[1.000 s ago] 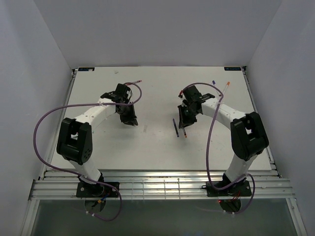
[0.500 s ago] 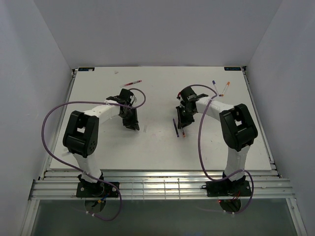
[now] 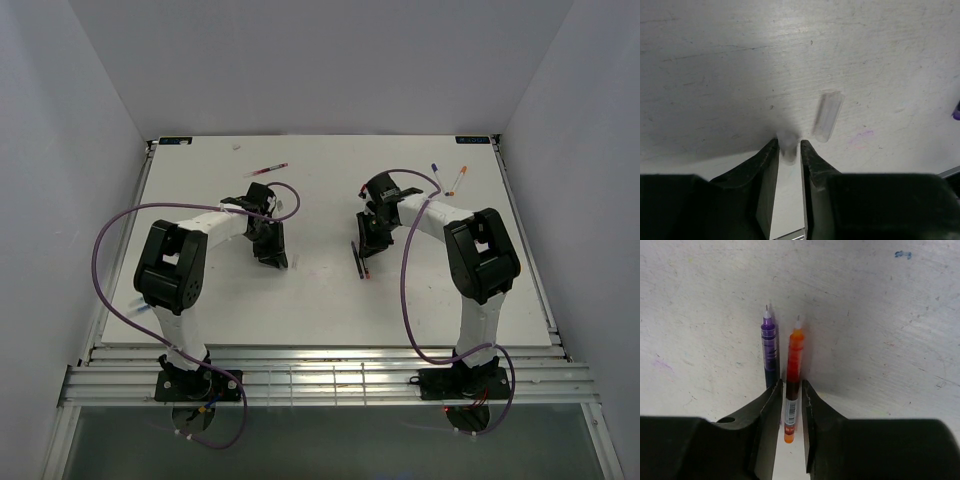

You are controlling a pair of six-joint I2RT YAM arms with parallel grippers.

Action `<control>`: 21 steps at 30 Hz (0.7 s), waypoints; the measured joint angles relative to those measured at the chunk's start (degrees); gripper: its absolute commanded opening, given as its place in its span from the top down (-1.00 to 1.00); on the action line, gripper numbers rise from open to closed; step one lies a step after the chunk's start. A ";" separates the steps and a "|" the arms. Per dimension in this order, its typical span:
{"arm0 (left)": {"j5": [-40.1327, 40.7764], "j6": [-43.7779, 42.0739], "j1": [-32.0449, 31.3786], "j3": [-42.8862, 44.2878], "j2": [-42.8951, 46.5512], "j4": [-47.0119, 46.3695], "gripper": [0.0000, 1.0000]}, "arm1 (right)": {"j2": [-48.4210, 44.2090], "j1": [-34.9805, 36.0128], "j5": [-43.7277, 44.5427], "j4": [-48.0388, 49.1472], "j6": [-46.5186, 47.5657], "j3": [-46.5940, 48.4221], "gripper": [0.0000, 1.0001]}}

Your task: Open the pen caps

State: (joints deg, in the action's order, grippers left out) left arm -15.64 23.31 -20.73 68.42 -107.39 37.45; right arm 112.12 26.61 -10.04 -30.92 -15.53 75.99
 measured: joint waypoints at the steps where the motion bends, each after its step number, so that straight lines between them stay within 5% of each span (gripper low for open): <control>1: -0.07 0.02 -0.02 0.00 0.00 -0.15 0.26 | 0.00 -0.02 -0.24 0.07 0.07 -0.02 0.41; 15: 0.07 0.48 -0.20 0.02 0.48 -0.61 0.06 | -1.49 -1.53 -1.88 1.18 1.14 0.04 0.03; 21: 1.88 0.15 -0.33 0.02 2.95 -0.61 0.03 | -1.95 -7.37 0.76 0.68 2.27 11.30 -0.13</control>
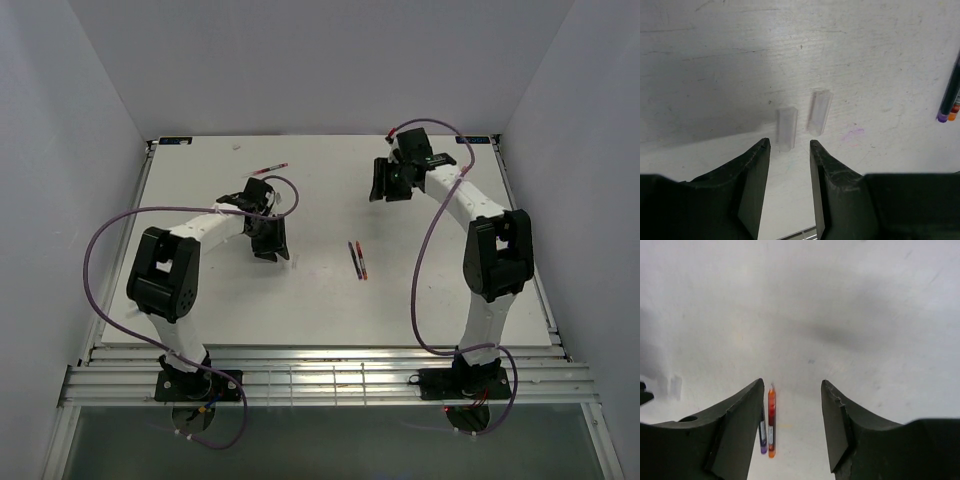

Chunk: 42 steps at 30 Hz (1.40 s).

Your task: Open the pen caps

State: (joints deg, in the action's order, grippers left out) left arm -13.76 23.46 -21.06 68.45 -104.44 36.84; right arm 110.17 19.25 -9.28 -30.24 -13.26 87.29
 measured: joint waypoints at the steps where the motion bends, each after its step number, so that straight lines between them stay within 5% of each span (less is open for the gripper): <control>1: 0.28 0.00 -0.07 0.00 0.81 0.00 0.03 | 0.26 -1.09 0.72 0.11 0.35 2.73 -0.15; 7: 0.31 0.15 -0.48 -0.02 5.07 -0.85 -0.02 | 6.97 -8.59 4.48 0.52 3.39 18.49 -0.24; 14: -2.01 1.88 -0.81 -2.01 13.09 -3.61 -0.08 | 15.74 -14.97 11.50 -0.59 7.10 22.45 -0.67; 25: -3.43 3.87 -1.09 -5.18 17.51 -5.57 -0.09 | 19.32 -15.54 17.05 -0.09 11.78 25.44 -0.70; 42: -3.13 3.50 -1.20 -5.18 17.55 -3.91 -0.09 | 26.73 -20.65 9.88 2.01 12.24 28.57 -0.64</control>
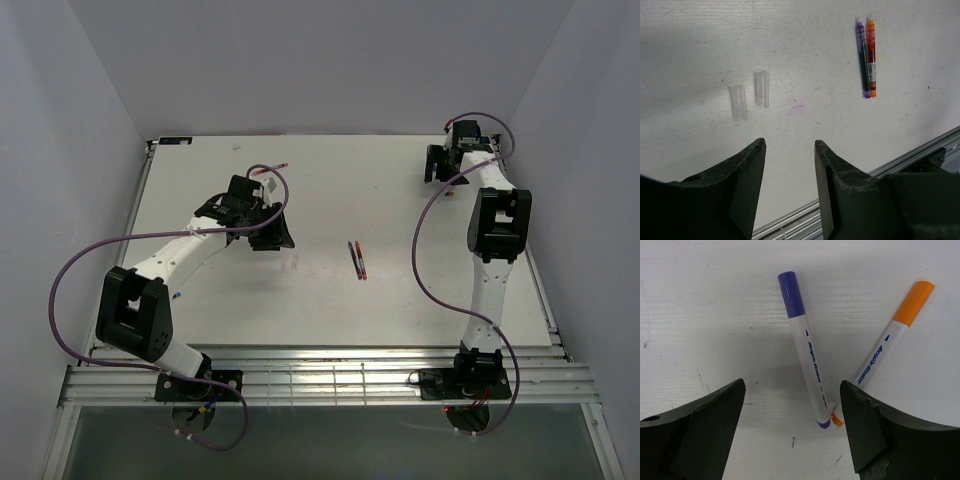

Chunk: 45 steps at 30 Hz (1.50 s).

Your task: Open the pen caps

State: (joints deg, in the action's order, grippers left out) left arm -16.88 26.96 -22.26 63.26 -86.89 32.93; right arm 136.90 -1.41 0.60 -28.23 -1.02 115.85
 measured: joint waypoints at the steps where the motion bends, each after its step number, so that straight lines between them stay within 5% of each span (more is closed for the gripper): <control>1: 0.09 -0.07 0.00 0.00 0.00 0.09 -0.09 | 0.07 -0.02 -0.20 -0.09 -0.02 0.00 -0.62; 15: 1.27 -0.90 0.00 0.00 0.00 0.09 -0.09 | 0.79 0.04 -1.49 -2.95 0.02 -0.02 0.14; 24: 1.33 -0.94 0.00 -1.84 1.51 0.13 -0.09 | 0.83 -0.02 -1.79 -3.32 -1.16 -0.13 0.84; 33: 1.25 0.94 0.24 -2.62 2.67 1.40 -0.15 | -5.20 4.09 -2.93 -4.24 -5.27 -8.57 0.85; 45: -3.45 7.67 1.53 0.63 2.75 4.39 -0.22 | -44.98 30.80 -14.12 -4.26 -13.03 -44.17 0.85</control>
State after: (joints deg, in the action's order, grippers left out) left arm -20.34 34.63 -20.73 63.90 -84.14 37.32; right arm 91.92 29.39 -13.52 -32.49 -14.04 71.68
